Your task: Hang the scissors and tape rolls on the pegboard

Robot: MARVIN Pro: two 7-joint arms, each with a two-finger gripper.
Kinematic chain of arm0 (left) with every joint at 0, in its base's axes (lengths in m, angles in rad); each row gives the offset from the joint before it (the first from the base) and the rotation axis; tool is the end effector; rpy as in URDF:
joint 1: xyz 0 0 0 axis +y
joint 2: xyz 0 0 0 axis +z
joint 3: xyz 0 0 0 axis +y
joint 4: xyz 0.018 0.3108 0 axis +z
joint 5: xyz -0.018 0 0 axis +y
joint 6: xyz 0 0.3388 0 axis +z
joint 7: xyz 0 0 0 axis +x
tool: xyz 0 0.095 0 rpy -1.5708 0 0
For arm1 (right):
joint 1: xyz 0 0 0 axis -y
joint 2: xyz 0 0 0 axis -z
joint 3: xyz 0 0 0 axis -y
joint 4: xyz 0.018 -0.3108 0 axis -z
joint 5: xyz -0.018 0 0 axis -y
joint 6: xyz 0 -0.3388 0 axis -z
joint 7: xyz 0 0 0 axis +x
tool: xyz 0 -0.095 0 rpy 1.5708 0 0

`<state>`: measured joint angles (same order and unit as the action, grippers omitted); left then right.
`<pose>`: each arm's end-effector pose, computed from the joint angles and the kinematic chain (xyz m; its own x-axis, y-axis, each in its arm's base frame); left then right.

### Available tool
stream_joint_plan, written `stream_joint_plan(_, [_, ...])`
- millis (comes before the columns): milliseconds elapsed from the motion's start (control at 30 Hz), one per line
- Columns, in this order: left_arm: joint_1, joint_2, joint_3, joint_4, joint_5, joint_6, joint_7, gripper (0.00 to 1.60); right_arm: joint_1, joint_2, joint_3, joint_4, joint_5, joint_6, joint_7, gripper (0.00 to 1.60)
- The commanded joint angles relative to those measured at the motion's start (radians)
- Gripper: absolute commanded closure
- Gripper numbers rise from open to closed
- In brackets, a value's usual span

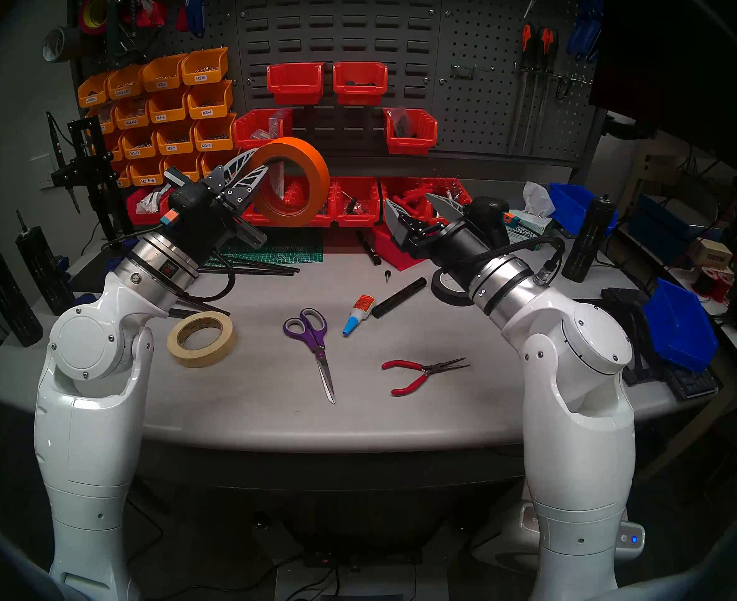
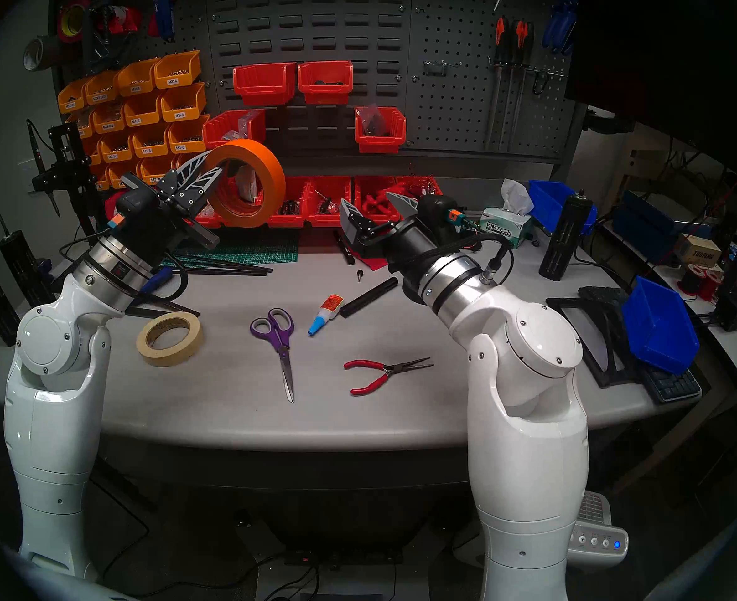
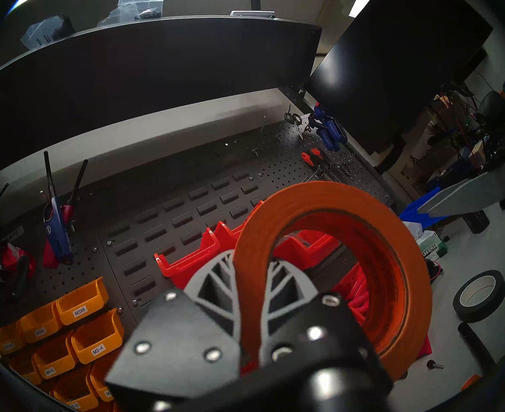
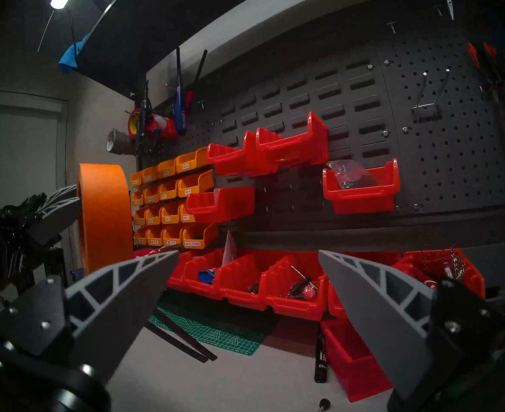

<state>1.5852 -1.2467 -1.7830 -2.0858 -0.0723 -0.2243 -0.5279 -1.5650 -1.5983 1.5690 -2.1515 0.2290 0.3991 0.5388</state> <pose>0.3807 0.0653 -0.0905 -0.6625 -0.3036 0.6848 -0.2190 -0.7957 -0.5647 0.3854 0.0585 -0.1115 -0.1726 -0.2359 0.9563 0.6106 -0.7874 -0.0840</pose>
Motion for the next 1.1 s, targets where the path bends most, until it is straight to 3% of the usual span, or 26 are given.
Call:
stream_joint_plan(0, [-0.088, -0.008, 0.023, -0.018, -0.009, -0.007, 0.014, 1.60, 0.122, 0.000, -0.020, 0.023, 0.041, 0.010, 0.049, 0.00])
stream_joint_plan(100, [-0.095, -0.010, 0.030, -0.014, -0.007, -0.006, 0.015, 1.60, 0.126, -0.005, -0.017, 0.026, 0.069, 0.022, 0.071, 0.00])
stream_joint_plan(200, [-0.105, -0.008, 0.035, -0.006, -0.007, -0.006, 0.012, 1.60, 0.171, 0.035, -0.007, 0.035, 0.091, 0.055, 0.127, 0.00])
stream_joint_plan(400, [-0.128, -0.001, 0.033, 0.012, -0.009, -0.004, 0.009, 1.60, 0.191, 0.064, 0.030, 0.024, 0.147, 0.114, 0.210, 0.00])
stream_joint_plan(633, [-0.138, 0.003, 0.029, 0.029, -0.010, -0.006, 0.006, 1.60, 0.170, 0.109, 0.071, -0.002, 0.173, 0.178, 0.275, 0.00])
stream_joint_plan(767, [-0.140, 0.004, 0.032, 0.032, 0.006, 0.000, 0.014, 1.60, 0.149, 0.108, 0.081, -0.026, 0.180, 0.201, 0.288, 0.00])
stream_joint_plan(1067, [-0.137, -0.011, 0.047, 0.012, 0.028, 0.015, 0.035, 1.60, 0.135, 0.088, 0.030, -0.042, 0.148, 0.182, 0.271, 0.00])
